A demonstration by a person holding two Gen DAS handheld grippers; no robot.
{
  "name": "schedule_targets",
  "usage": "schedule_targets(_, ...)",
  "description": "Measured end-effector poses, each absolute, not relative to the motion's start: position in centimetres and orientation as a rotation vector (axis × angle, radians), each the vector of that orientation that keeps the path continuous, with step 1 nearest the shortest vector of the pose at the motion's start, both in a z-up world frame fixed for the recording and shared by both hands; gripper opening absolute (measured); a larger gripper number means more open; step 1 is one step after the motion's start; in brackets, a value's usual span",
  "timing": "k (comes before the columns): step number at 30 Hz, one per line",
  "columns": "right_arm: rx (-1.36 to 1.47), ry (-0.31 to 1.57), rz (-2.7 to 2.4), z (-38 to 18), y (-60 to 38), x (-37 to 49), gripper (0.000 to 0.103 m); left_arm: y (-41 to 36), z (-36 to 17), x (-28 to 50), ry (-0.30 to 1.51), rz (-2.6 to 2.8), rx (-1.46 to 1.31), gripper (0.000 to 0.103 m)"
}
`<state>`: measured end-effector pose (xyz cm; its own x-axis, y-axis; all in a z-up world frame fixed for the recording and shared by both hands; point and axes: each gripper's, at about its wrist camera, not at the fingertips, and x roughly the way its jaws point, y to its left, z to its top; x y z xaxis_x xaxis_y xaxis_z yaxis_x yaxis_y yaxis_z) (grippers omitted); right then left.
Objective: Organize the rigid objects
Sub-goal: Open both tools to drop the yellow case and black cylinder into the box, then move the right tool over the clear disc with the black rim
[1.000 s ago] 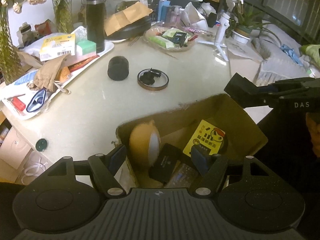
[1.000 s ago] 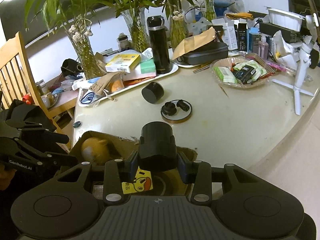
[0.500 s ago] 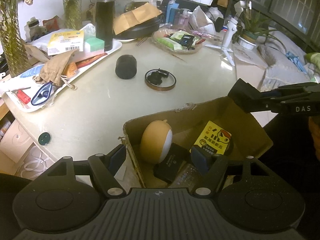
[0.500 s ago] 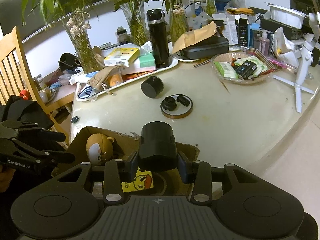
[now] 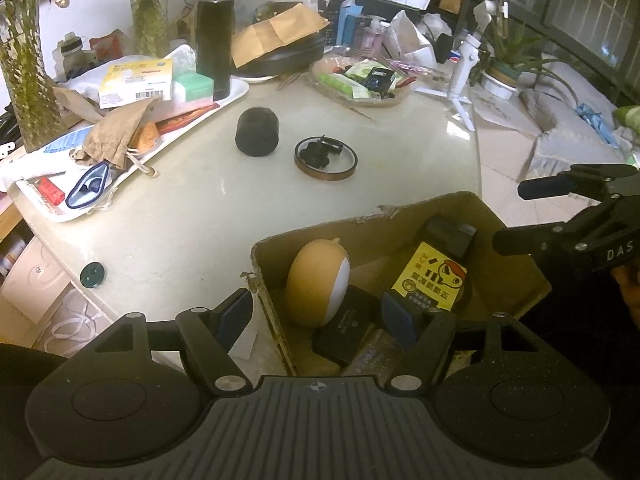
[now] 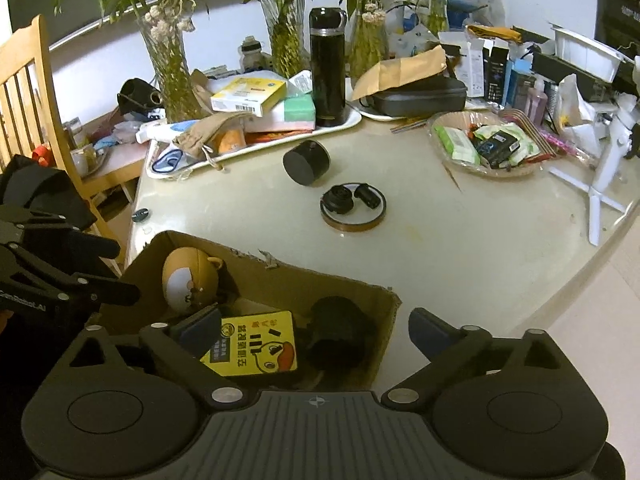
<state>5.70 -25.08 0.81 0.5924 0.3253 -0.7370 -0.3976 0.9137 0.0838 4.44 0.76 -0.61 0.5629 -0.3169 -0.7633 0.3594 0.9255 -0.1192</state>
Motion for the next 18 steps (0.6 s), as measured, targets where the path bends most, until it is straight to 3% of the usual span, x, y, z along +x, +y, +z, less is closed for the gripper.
schedule_targets(18,-0.127,0.905,0.390,-0.3,-24.5,6.2,0.103,0.6,-0.5,4.5,0.897,-0.376,0.067,0.071)
